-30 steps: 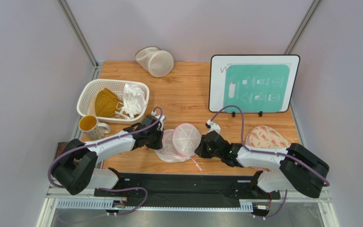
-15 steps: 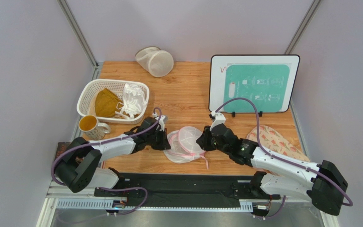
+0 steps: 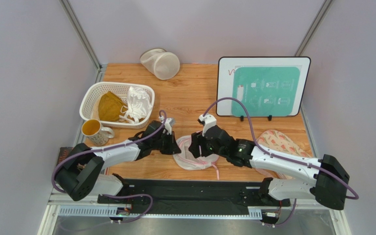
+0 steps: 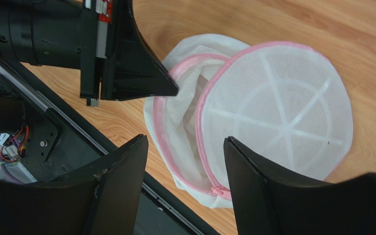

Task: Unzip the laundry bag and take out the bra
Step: Close the laundry bag at the center of the board.

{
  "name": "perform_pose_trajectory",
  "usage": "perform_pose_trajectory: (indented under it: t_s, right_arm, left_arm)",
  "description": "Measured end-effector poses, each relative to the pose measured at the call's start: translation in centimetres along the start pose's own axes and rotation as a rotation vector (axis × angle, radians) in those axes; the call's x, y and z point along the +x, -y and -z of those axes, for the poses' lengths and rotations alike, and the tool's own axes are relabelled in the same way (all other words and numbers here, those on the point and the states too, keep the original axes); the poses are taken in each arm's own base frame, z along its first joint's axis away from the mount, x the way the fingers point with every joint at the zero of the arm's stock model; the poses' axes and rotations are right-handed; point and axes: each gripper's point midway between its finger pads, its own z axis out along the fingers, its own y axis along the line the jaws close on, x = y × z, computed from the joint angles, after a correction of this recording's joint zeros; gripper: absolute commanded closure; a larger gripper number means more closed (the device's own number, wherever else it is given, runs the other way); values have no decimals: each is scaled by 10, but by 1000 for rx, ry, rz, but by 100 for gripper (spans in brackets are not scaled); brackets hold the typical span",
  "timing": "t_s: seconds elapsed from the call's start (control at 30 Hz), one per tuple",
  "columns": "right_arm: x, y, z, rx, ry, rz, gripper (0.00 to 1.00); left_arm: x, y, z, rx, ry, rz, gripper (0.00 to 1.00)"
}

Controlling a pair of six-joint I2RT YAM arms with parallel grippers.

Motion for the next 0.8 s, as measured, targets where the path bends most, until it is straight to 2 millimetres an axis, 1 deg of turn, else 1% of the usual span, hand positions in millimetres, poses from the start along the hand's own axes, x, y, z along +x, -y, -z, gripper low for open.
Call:
perform_pose_trajectory:
  t_s: [0.07, 0.17, 0.23, 0.33, 0.4, 0.47, 0.5, 0.53, 0.6, 0.63, 0.73, 0.8]
  right_arm:
    - [-6, -5, -4, 5, -3, 34, 38]
    - [-7, -8, -16, 32, -30, 83, 41]
    - [1, -5, -26, 65, -64, 113, 42]
    - [21, 8, -39, 134, -130, 154, 45]
    - [32, 18, -44, 186, -170, 180, 46]
    - [40, 25, -49, 234, -198, 202, 54]
    - [42, 28, -50, 253, -207, 213, 57]
    - [44, 30, -52, 273, -213, 223, 63]
    - [46, 34, -54, 303, -222, 241, 71]
    - [47, 35, -56, 314, -224, 247, 81]
    - [49, 36, -59, 335, -232, 269, 98]
    - [50, 37, -60, 348, -235, 283, 100]
  left_arm:
    - [-3, 3, 1, 10, 11, -1, 100]
    - [-8, 9, 5, 28, 32, -2, 100]
    - [-11, 13, 7, 40, 47, -3, 100]
    - [-14, 15, 9, 47, 58, -5, 100]
    - [-14, 15, 9, 47, 57, -5, 100]
    - [-14, 15, 9, 47, 58, -4, 100]
    - [-14, 15, 9, 47, 57, -4, 100]
    - [-14, 15, 9, 48, 58, -5, 100]
    - [-12, 13, 8, 46, 55, -4, 100]
    - [-11, 13, 8, 45, 53, -3, 100]
    - [-6, 10, 8, 40, 47, 0, 100]
    - [-4, 8, 7, 37, 43, 1, 100]
